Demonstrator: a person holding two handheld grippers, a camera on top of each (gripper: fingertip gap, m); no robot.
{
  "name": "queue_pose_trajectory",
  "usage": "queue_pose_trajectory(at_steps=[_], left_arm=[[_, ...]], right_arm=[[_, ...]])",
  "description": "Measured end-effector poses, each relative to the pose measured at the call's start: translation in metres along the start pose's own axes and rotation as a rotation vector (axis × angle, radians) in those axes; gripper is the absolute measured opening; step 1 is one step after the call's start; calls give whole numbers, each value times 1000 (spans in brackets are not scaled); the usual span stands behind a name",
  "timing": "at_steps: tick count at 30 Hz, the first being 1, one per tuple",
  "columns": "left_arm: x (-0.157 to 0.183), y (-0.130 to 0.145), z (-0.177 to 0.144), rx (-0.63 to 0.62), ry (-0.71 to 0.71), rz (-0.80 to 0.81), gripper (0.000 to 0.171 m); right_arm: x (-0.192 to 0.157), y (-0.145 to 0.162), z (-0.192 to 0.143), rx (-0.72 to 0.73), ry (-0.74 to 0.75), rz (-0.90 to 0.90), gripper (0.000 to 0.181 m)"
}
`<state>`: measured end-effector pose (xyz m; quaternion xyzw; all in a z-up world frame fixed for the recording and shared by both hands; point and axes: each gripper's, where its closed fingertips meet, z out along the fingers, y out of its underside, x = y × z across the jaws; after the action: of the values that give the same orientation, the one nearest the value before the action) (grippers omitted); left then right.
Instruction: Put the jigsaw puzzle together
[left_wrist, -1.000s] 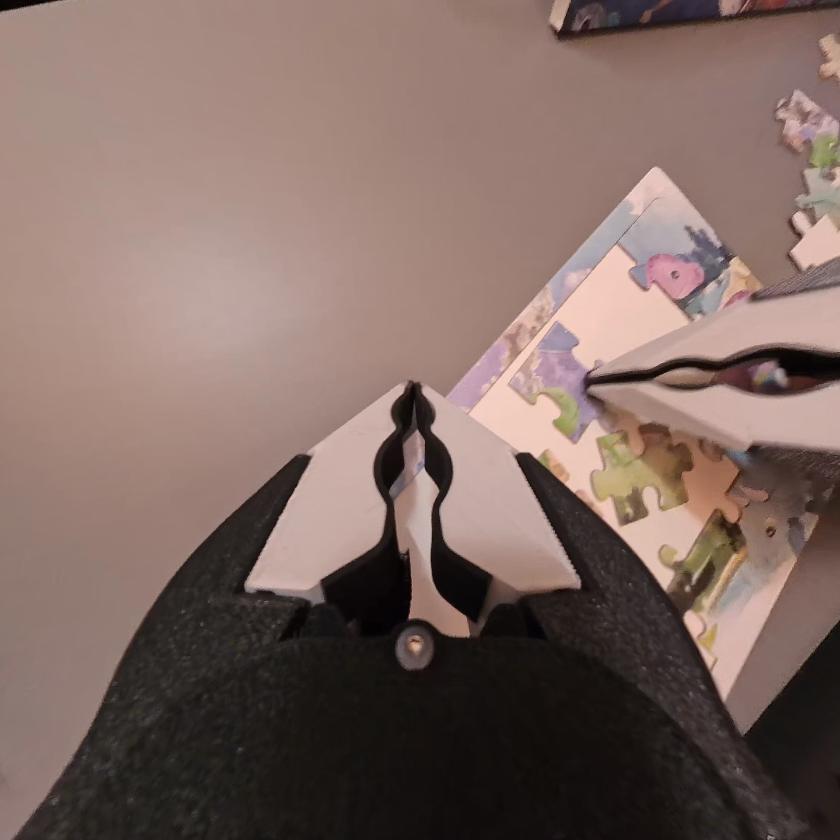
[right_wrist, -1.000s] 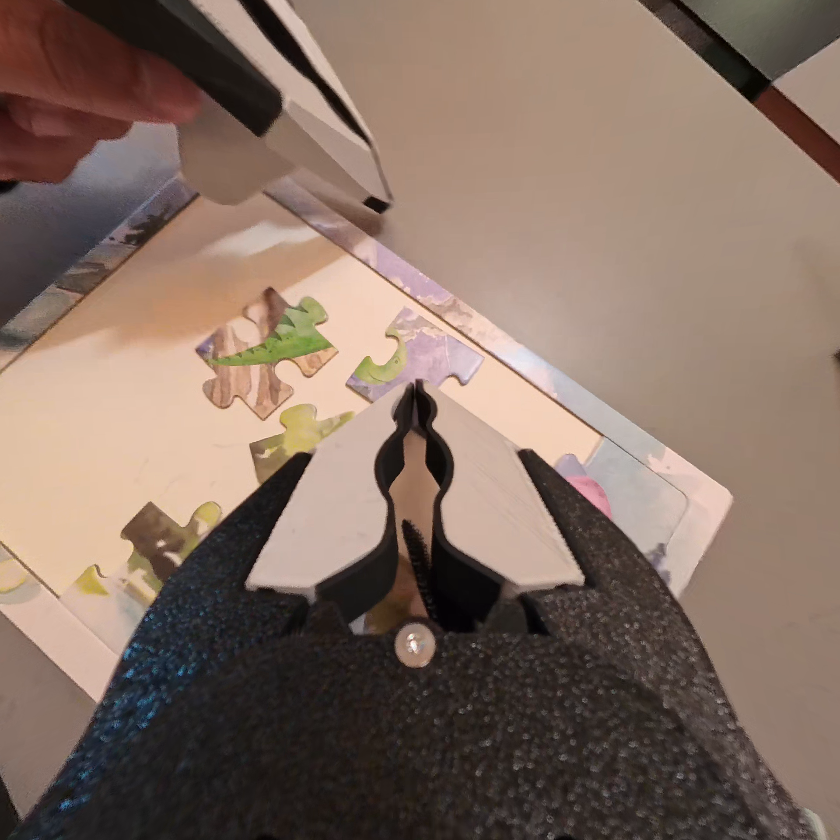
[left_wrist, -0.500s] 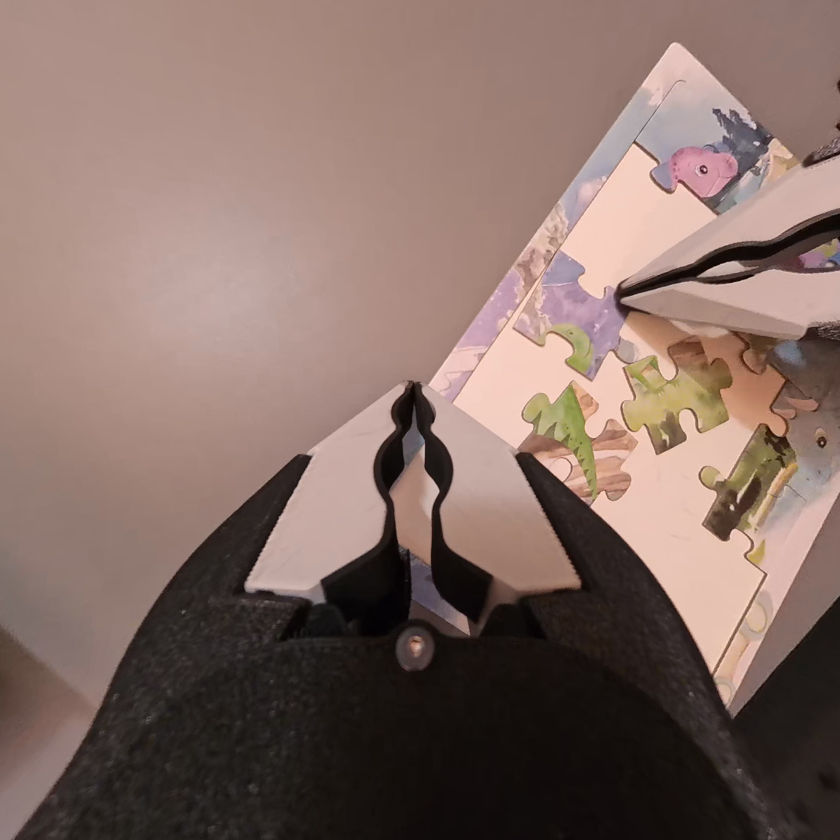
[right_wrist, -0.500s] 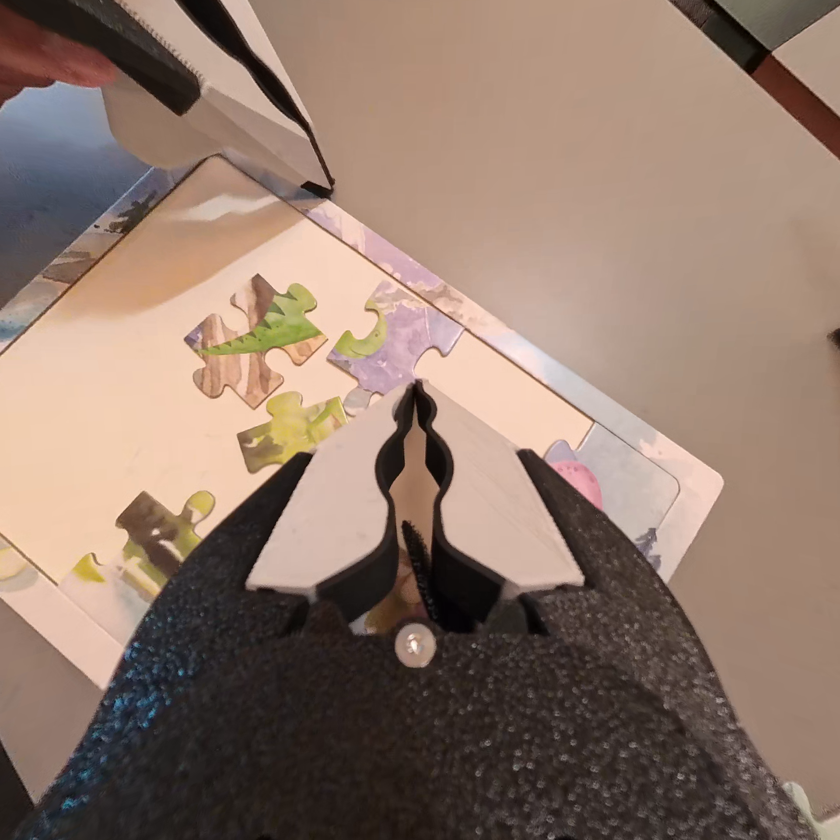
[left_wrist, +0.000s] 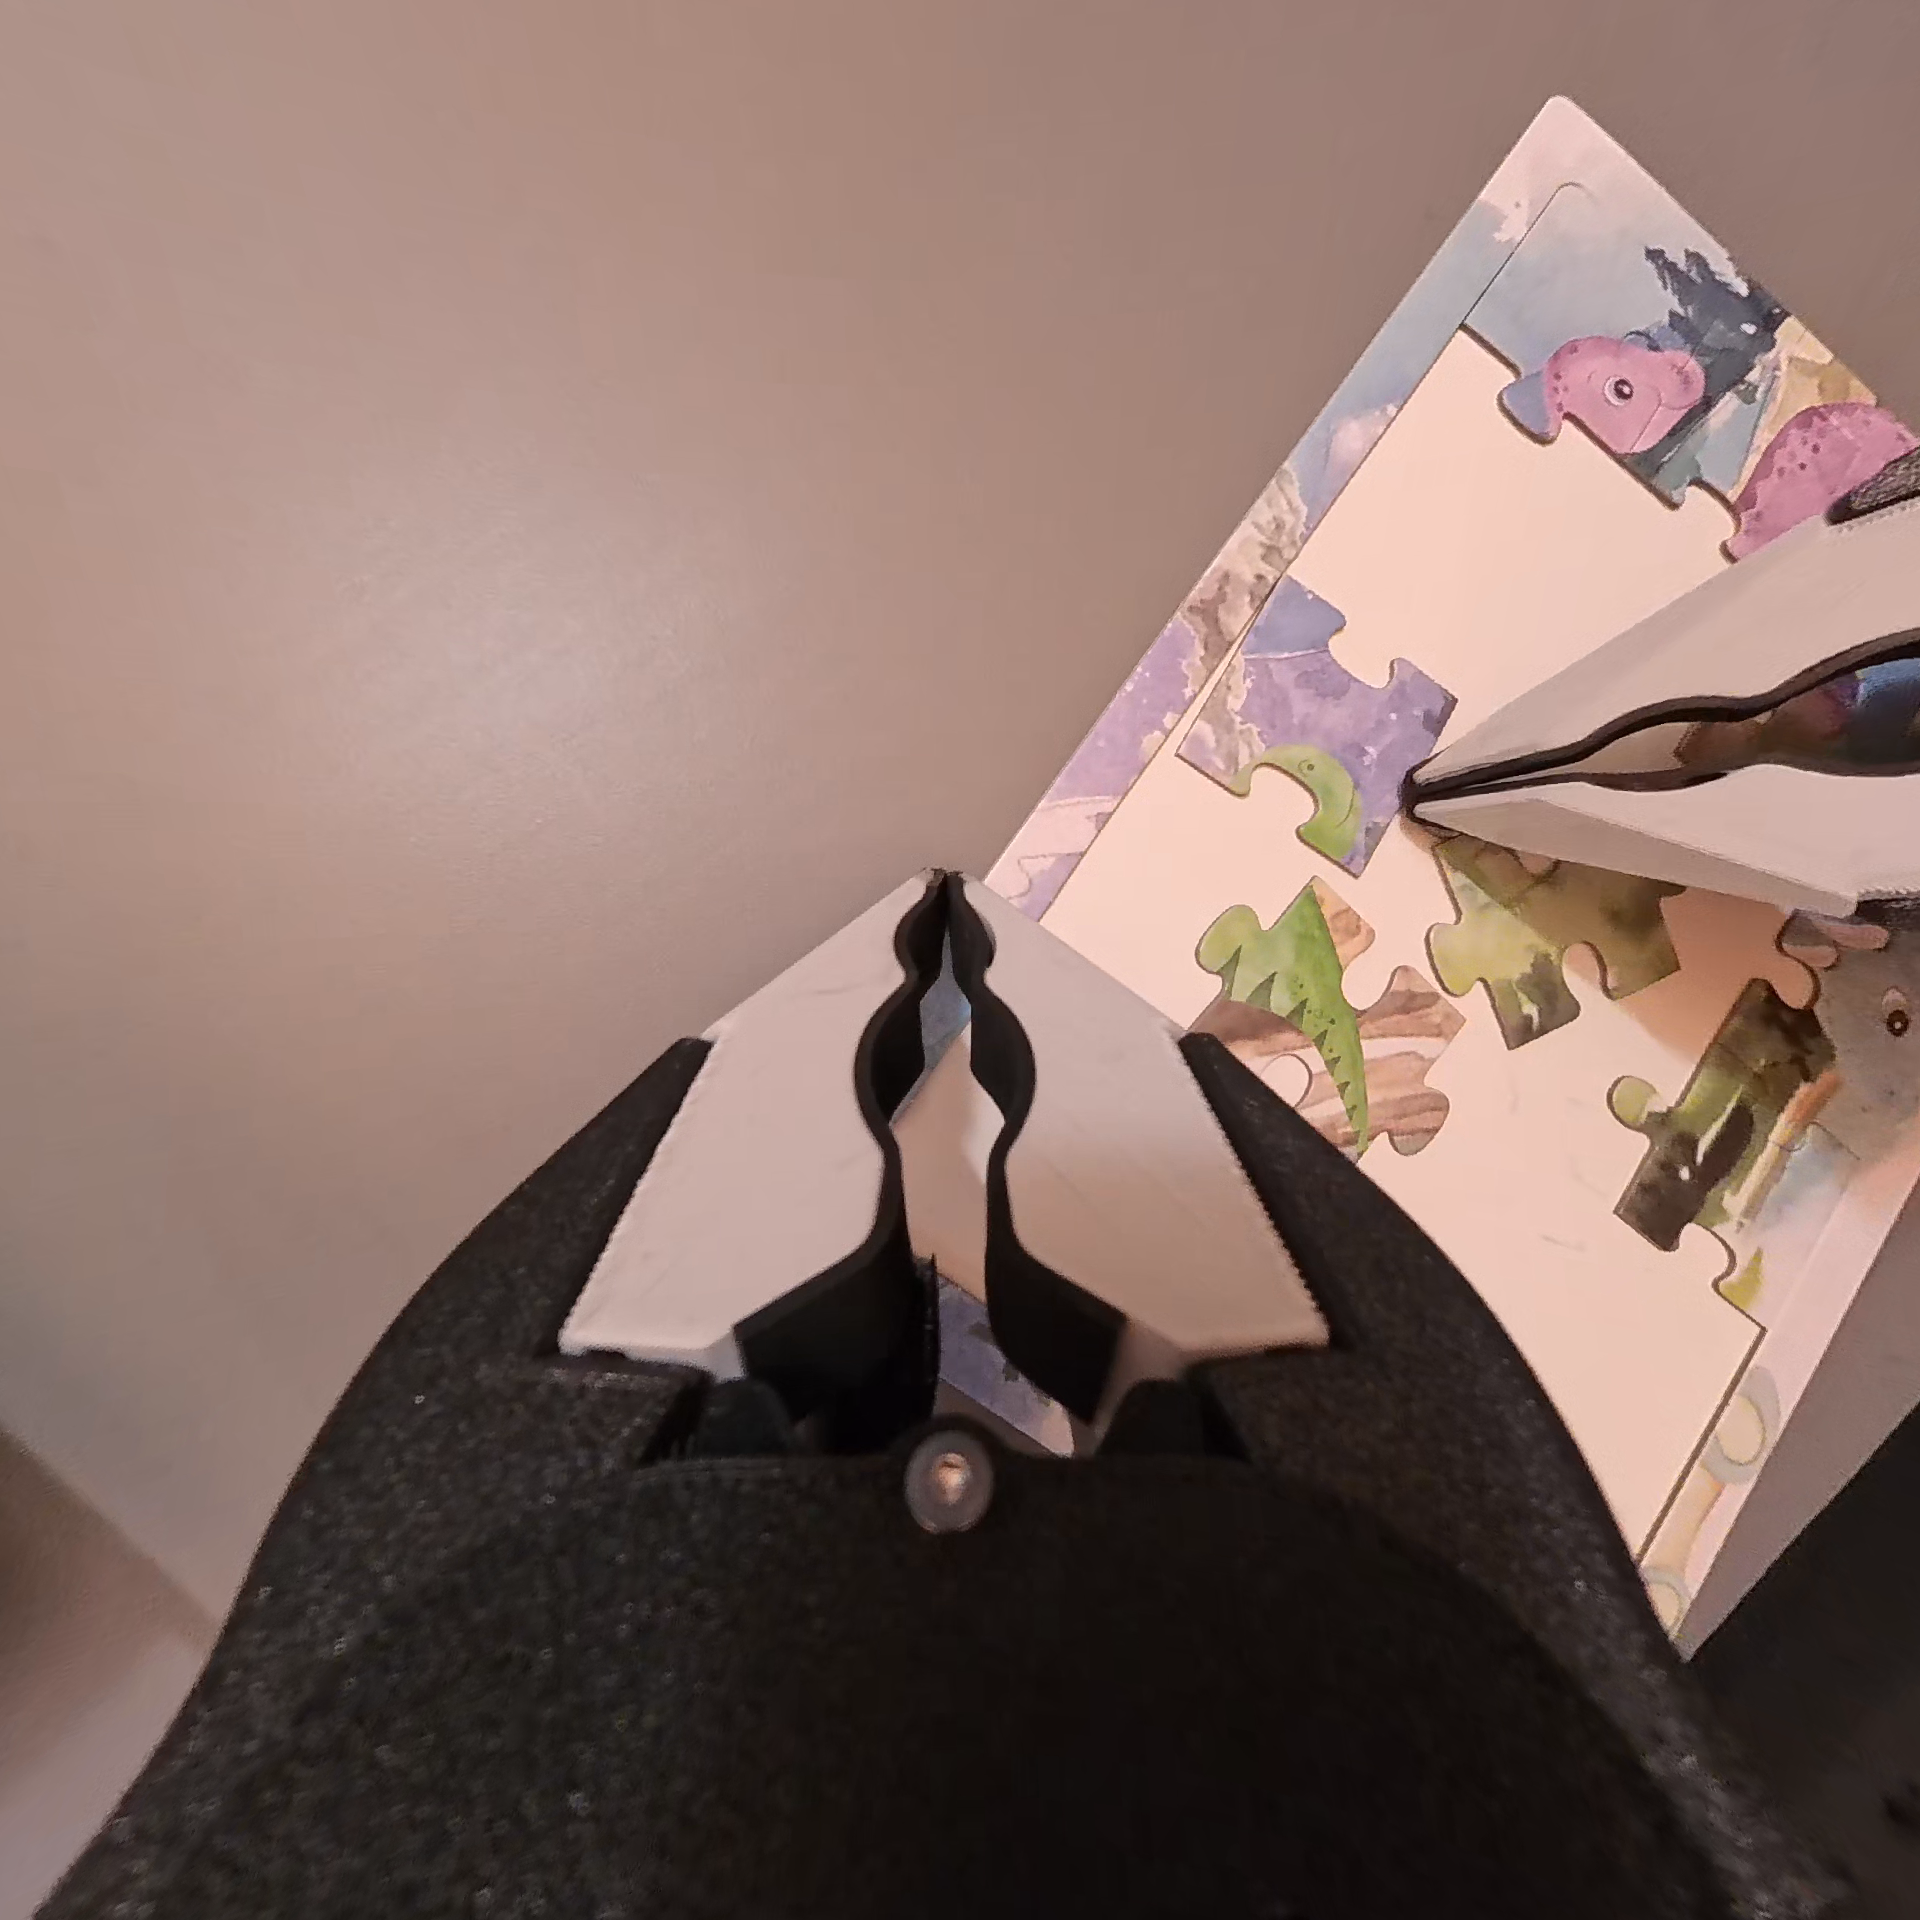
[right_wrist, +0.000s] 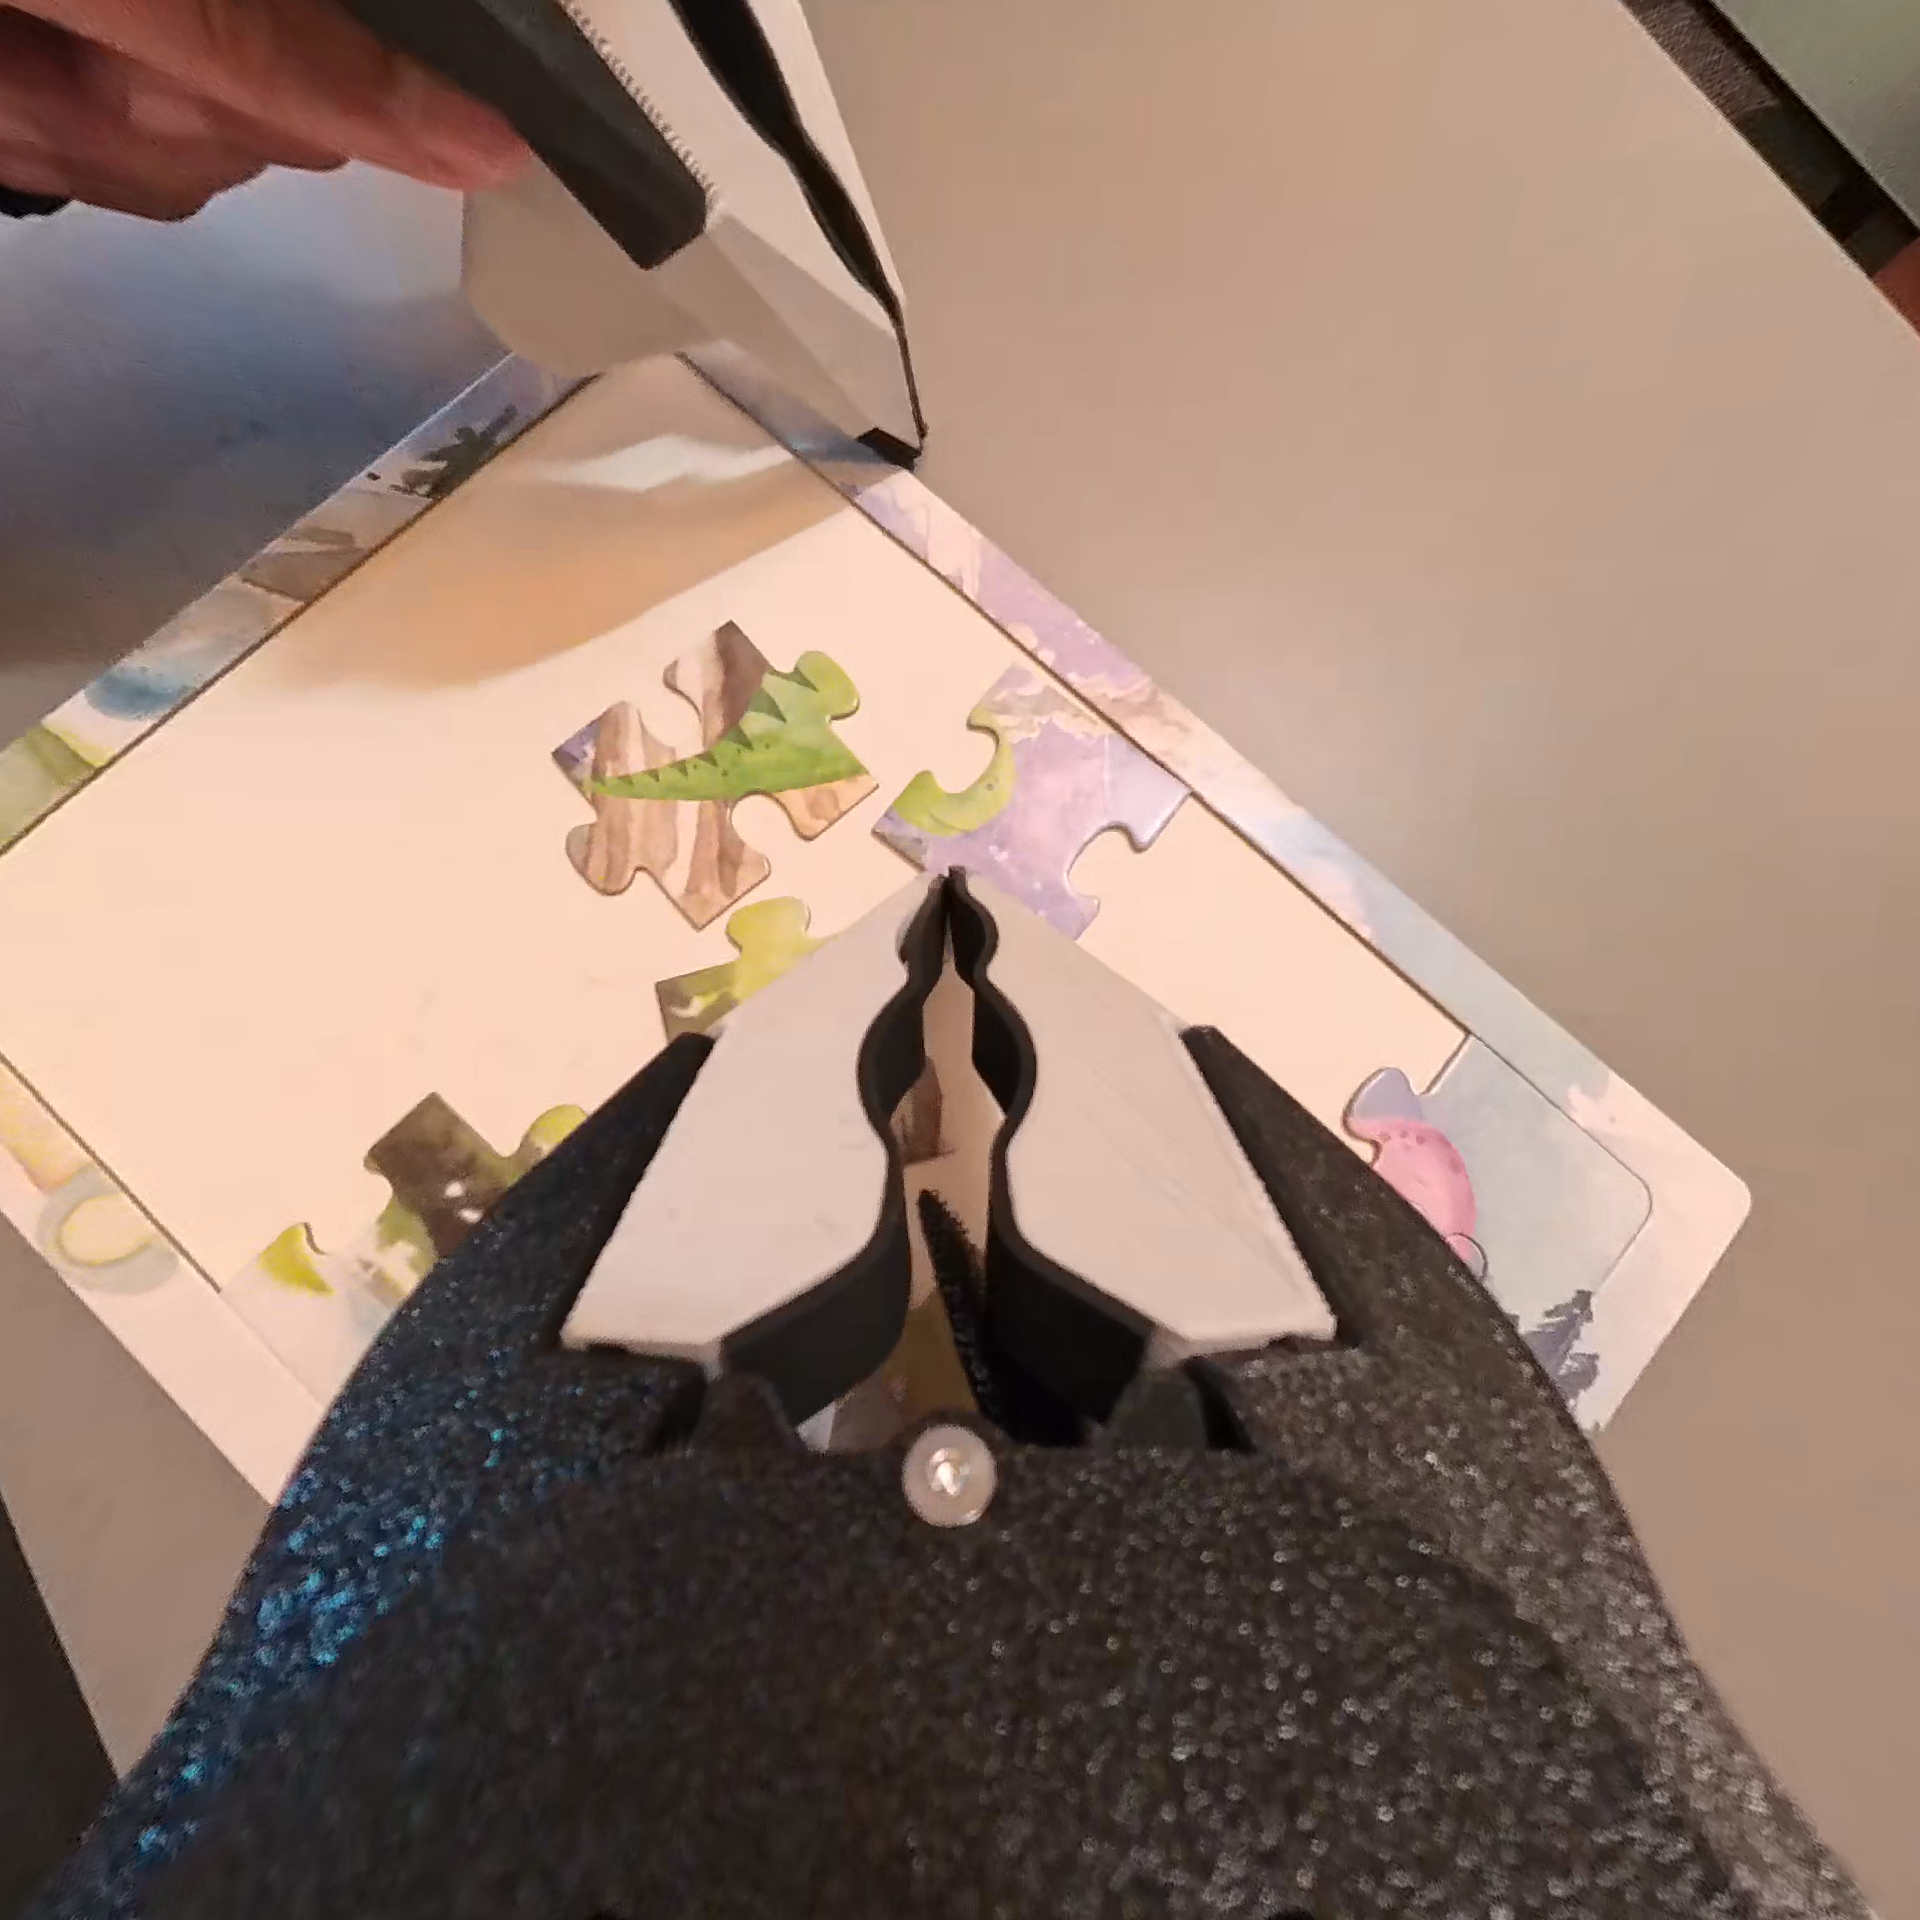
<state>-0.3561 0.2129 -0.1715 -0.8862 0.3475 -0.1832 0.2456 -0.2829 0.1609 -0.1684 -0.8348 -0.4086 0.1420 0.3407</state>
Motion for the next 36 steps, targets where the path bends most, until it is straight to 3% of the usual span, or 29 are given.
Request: queue_pose_trajectory(at_steps=[5, 21, 36], left_arm=[[0, 0, 0, 2, 9, -9, 0], [0, 0, 0, 2, -1, 1, 0], [0, 0, 0, 2, -6, 7, 0]], right_arm=[[-16, 3, -3, -16, -64, -49, 0], [-14, -6, 4, 6, -48, -5, 0], [30, -5, -20, 102, 37, 146, 0]])
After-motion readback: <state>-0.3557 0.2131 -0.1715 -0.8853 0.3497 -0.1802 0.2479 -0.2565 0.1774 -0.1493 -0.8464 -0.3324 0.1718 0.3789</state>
